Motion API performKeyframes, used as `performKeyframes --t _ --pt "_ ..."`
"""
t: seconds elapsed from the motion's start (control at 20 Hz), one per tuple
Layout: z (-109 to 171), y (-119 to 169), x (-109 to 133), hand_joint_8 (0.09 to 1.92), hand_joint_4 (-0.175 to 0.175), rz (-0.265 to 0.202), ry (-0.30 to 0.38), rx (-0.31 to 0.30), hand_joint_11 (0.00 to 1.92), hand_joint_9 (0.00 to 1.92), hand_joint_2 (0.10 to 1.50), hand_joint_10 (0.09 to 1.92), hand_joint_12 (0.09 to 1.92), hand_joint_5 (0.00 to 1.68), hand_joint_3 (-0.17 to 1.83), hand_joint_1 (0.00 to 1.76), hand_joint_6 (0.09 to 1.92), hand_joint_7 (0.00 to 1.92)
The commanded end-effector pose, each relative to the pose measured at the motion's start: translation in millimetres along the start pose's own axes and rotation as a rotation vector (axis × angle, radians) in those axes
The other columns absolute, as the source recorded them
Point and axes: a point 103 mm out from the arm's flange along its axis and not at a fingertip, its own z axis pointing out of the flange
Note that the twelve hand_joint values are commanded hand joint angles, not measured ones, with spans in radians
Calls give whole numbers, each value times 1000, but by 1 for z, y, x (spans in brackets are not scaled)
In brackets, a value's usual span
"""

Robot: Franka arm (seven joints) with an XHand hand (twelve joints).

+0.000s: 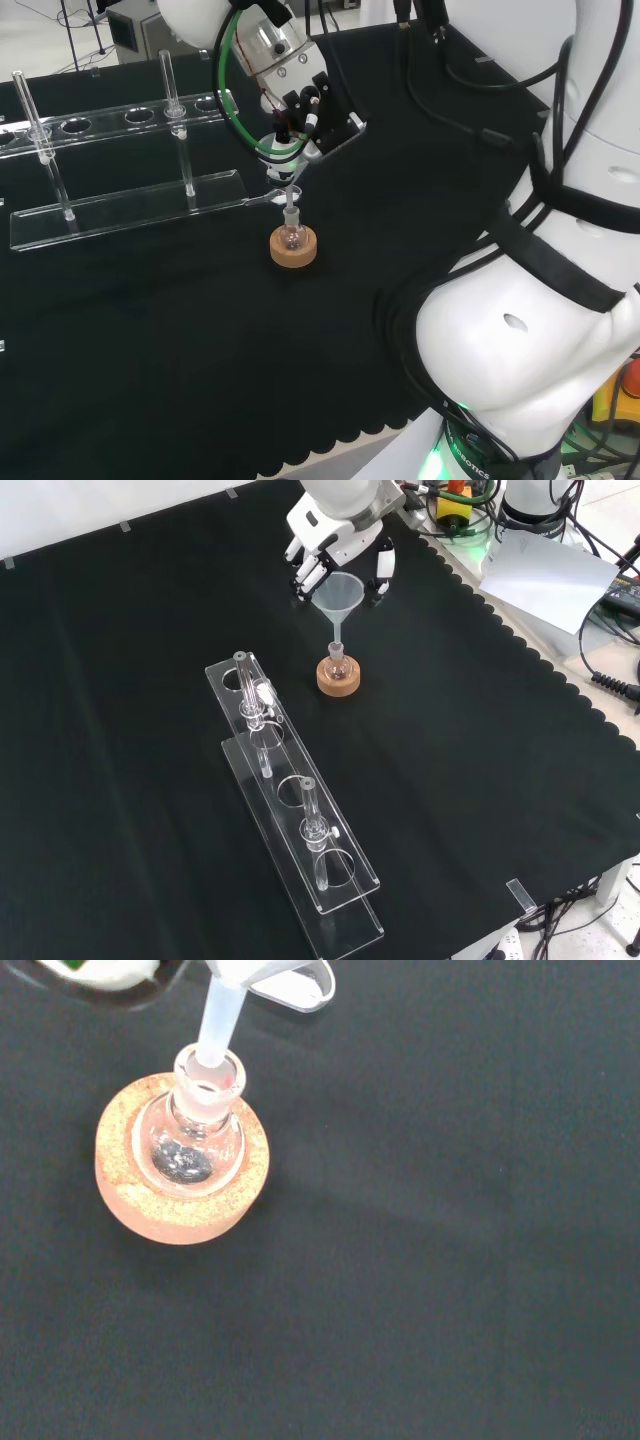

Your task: Place the funnel on the round-bottom flask.

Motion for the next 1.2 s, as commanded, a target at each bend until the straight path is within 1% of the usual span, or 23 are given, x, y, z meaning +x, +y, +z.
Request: performKeyframes --t 0.05,0.45,0.55,0.65,0.8,1.2 --pt "3 6 1 762 -28 0 1 9 551 1052 760 614 1263 709 681 859 839 780" --pt "9 12 2 763 -28 -2 5 21 553 1052 760 614 1262 711 684 860 841 778" --pt "11 13 3 763 -29 -5 10 23 554 1052 761 615 1262 712 684 860 842 778" --pt "12 14 7 764 -29 -13 0 25 554 1052 761 615 1262 713 685 860 842 777" --pt "12 15 5 764 -29 -17 8 24 554 1052 761 615 1261 714 686 860 843 777" --pt "13 14 7 765 -29 -12 3 31 555 1052 761 615 1261 715 688 860 844 776"
